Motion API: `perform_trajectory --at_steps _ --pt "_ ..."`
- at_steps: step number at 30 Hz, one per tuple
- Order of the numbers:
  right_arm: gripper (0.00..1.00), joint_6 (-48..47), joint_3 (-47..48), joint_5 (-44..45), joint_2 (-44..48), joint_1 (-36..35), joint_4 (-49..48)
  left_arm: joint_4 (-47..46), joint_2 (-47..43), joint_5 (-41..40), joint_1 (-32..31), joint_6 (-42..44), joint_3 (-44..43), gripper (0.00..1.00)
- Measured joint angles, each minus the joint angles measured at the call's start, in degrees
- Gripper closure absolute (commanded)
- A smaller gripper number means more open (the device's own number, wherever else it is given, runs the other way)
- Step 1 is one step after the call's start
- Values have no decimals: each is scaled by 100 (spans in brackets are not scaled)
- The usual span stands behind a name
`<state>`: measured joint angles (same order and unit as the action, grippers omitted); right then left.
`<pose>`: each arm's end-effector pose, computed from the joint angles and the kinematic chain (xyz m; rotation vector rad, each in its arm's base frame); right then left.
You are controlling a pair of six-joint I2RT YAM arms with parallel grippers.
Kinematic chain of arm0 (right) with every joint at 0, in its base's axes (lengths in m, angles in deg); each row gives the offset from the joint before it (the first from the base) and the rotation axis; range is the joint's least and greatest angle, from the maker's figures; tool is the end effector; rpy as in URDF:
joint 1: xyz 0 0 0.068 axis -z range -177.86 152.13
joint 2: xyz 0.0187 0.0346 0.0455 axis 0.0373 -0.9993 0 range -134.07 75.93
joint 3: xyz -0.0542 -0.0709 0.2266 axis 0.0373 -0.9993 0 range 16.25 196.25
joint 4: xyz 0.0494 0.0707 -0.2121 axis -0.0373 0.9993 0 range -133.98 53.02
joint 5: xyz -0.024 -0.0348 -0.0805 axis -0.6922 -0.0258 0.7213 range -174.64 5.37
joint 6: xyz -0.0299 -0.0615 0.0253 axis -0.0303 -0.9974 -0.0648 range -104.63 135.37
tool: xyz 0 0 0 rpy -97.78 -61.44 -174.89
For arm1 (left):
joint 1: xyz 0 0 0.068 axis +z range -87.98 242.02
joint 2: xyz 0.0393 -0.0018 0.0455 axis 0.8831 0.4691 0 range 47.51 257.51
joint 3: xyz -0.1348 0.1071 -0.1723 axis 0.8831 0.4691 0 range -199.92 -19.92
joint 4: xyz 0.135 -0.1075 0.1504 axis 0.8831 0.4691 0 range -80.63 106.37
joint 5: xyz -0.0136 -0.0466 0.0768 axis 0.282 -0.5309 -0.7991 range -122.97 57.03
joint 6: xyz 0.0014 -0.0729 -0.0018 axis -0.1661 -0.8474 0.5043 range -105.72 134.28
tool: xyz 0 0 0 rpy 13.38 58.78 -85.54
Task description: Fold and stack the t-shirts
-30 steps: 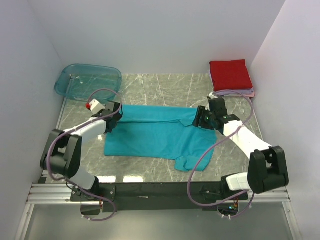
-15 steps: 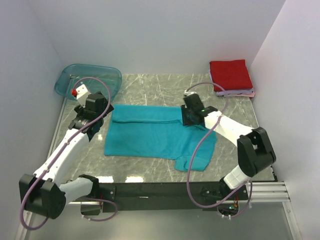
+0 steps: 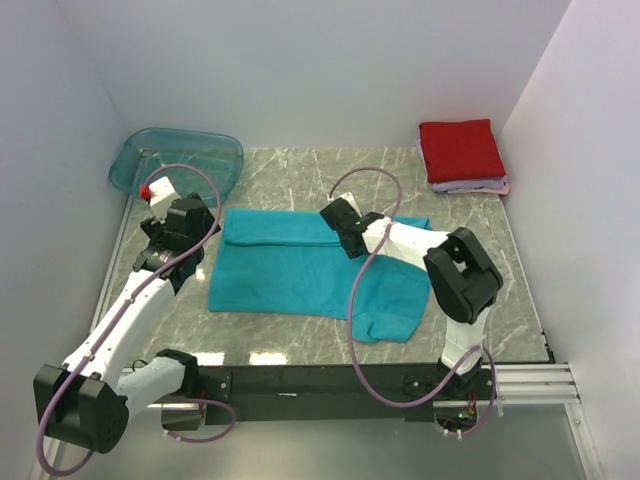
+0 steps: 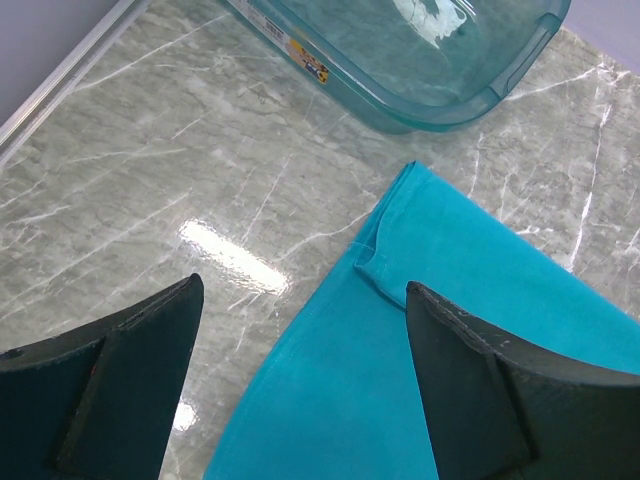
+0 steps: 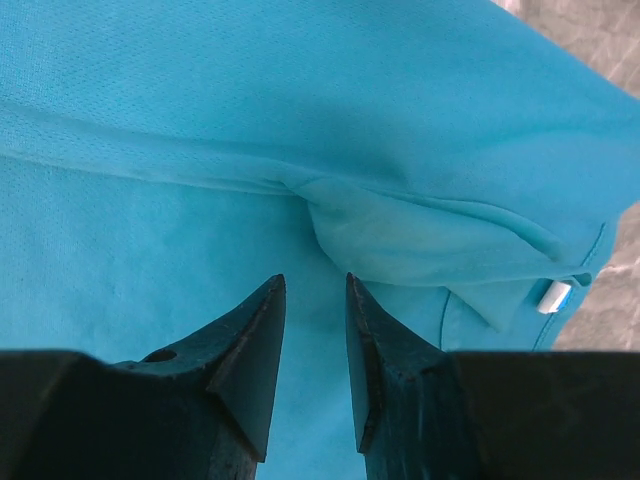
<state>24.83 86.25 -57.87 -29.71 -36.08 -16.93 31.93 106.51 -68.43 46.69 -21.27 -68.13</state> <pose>0.2898 0.1934 0.1511 -0.4825 2.4656 -0.2997 0.2216 -0.0243 0.2655 -0.6929 1.9158 0.1149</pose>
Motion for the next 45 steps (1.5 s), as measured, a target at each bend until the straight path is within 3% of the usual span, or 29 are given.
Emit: perform_trajectory --at_steps 13,20,23,27,29,45 --pt "66 -105 223 820 -625 -166 227 0 -4 15 4 0 0 12" --pt "72 -157 278 1029 -807 -166 225 0 -4 55 4 0 0 13" --pt "77 -179 284 1093 -817 -166 225 -2 -2 74 4 0 0 13" --pt "96 -201 299 1143 -817 -166 236 -2 -2 92 4 0 0 13" --pt "98 -199 319 1143 -817 -181 260 -2 -2 109 4 0 0 13" --pt "98 13 1161 348 -811 -293 1495 -4 52 205 17 24 9 13"
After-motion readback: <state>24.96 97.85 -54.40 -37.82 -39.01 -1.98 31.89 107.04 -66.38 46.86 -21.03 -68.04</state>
